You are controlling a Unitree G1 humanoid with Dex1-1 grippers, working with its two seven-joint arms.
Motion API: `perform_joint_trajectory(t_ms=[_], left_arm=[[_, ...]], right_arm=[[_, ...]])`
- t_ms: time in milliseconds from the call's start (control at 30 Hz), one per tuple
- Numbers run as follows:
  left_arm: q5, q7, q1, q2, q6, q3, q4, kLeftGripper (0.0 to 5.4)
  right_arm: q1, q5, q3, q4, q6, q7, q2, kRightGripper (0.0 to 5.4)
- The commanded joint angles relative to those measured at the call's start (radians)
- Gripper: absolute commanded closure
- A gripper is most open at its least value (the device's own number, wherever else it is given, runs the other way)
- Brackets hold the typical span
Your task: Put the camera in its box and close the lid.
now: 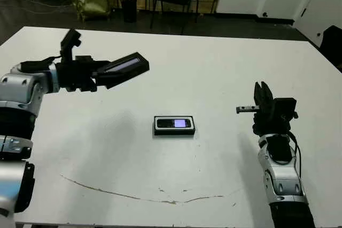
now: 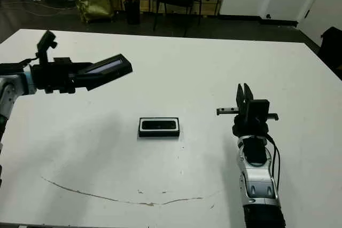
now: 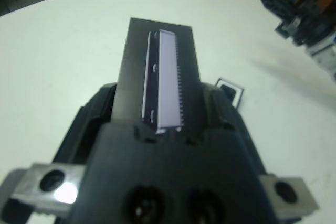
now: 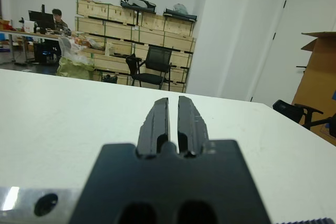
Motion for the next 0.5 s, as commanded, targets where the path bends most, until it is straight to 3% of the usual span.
perform_joint_trajectory(t_ms=[33, 167, 500], left_arm=[[0.053, 0.016, -0.001, -0.023, -0.044, -0.037, 0.002, 2.68], [0.076, 0.031, 0.016, -0.06, -0.071, -0.06, -0.028, 2.68], [0.083, -0.004, 0.018, -0.122, -0.003, -0.117, -0.034, 2.68]], right_arm=[[-0.006, 0.003, -0.006, 0.013, 0.01, 0.0, -0.01, 5.4], [-0.011, -0.005, -0.004, 0.021, 0.0, 0.0, -0.016, 5.4], [-0.011, 0.005, -0.012, 0.032, -0.003, -0.002, -0.009, 5.4]])
